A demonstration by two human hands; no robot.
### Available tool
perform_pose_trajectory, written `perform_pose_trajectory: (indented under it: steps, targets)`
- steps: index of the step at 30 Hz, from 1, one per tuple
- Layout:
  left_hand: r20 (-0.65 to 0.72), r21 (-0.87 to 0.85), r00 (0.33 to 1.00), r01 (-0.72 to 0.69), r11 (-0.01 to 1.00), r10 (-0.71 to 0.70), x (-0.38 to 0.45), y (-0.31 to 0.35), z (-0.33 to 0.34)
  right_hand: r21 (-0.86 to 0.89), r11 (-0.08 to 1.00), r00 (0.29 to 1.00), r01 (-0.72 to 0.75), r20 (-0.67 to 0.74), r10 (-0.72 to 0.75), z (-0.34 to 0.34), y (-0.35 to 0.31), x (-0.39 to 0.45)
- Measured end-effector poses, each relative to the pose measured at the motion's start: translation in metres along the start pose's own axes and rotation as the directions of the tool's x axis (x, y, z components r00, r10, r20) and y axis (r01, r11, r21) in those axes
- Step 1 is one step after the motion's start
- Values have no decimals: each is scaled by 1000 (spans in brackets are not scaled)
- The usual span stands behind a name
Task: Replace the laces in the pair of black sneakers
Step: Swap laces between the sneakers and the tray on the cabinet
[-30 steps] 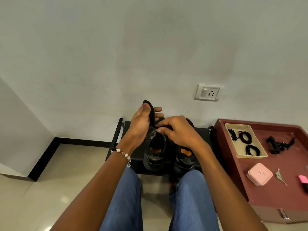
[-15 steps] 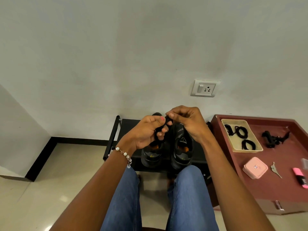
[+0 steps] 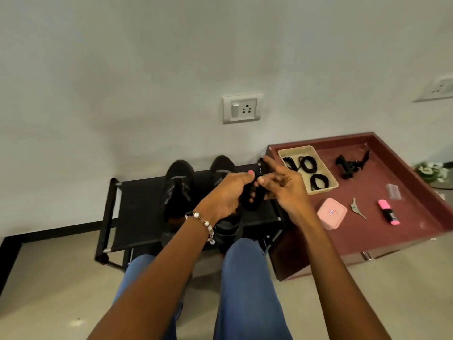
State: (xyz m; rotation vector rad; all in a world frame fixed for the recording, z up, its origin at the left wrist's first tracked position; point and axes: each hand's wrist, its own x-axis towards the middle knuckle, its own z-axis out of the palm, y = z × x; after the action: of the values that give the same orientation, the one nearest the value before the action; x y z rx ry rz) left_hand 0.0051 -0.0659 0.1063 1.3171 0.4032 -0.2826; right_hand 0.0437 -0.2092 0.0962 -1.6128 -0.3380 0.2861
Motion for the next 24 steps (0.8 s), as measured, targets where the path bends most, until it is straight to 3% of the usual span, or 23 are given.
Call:
perform_pose_trajectory:
  steps: [3,6,12,15,20,24]
  targets:
    - [59,218,998,7,976,-20,36,-1,26,-188,981,997,43,71,-30,-39,17,8]
    - [158,407,986,-10,913,-59,69,-1,44,-269,963,998,23,68,-4,-73,28,16]
    - [253,386,965,-33,922,-71,119,-10,75,-315,938,989,-145,-5,151,-127,57,46]
    - [194,318,980,-21,948,-43,143,-17,88,-296,923,969,-244,-35,245,-141,75,63]
    - [-39,251,999,2,968,8,180,-28,104,-351,871,929,-345,-262,262,-152,92,95]
    - [-96,273,994,-19,962,47,191,-32,98,-672,667,946,-321,-265,188,-168,96,127]
